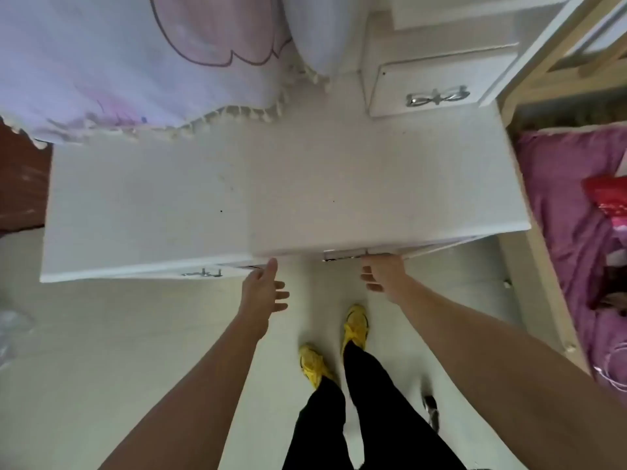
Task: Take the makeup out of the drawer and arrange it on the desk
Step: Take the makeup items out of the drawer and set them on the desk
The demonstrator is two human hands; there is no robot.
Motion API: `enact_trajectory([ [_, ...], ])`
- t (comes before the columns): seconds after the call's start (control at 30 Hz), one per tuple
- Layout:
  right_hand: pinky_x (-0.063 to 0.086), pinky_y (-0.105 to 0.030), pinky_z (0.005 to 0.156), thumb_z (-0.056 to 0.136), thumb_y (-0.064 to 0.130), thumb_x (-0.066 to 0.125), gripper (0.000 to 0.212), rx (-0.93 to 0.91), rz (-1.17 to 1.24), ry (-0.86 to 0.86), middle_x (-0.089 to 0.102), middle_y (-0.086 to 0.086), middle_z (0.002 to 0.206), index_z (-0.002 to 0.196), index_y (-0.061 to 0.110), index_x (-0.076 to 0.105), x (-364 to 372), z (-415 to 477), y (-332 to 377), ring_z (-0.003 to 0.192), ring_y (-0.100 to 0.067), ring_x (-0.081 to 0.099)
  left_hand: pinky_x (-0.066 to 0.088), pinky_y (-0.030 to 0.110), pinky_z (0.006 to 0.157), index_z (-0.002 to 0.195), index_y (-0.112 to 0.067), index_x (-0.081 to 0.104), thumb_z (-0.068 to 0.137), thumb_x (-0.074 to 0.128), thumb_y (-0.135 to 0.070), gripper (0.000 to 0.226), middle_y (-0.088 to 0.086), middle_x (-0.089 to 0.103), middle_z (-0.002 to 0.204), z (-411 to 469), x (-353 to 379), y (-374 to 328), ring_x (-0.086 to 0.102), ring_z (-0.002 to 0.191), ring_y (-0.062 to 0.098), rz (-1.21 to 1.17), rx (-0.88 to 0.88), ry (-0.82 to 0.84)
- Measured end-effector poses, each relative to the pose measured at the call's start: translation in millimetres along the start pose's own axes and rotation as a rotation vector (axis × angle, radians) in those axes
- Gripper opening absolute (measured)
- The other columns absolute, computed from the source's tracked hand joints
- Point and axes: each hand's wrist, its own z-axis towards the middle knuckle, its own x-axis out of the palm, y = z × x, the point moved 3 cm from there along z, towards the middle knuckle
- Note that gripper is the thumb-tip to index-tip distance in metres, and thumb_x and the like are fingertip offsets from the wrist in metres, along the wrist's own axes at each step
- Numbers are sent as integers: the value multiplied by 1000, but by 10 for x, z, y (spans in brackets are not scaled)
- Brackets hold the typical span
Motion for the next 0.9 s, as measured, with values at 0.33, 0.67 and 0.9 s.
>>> enact_trajectory([
  [0.33,51,-29,53,103,16,42,18,117,124,0,67,-9,86,110,7,56,322,546,-19,67,-20,68,58,40,66,125,-17,47,98,41,-53,45,15,60,112,355,270,93,69,90,32,-239,-105,-39],
  [0.67,49,-28,56,103,12,41,16,156,195,-7,69,-9,83,102,8,56,326,496,-258,67,-20,69,58,34,57,121,-16,49,96,46,-53,45,12,60,115,417,246,192,69,94,31,-262,-133,-58],
  [0.9,52,-29,60,102,9,43,15,196,215,-23,71,-13,88,104,4,57,229,305,-800,73,-22,71,59,37,67,115,0,55,93,62,-23,33,23,64,100,325,72,547,68,77,34,-377,-276,-120],
])
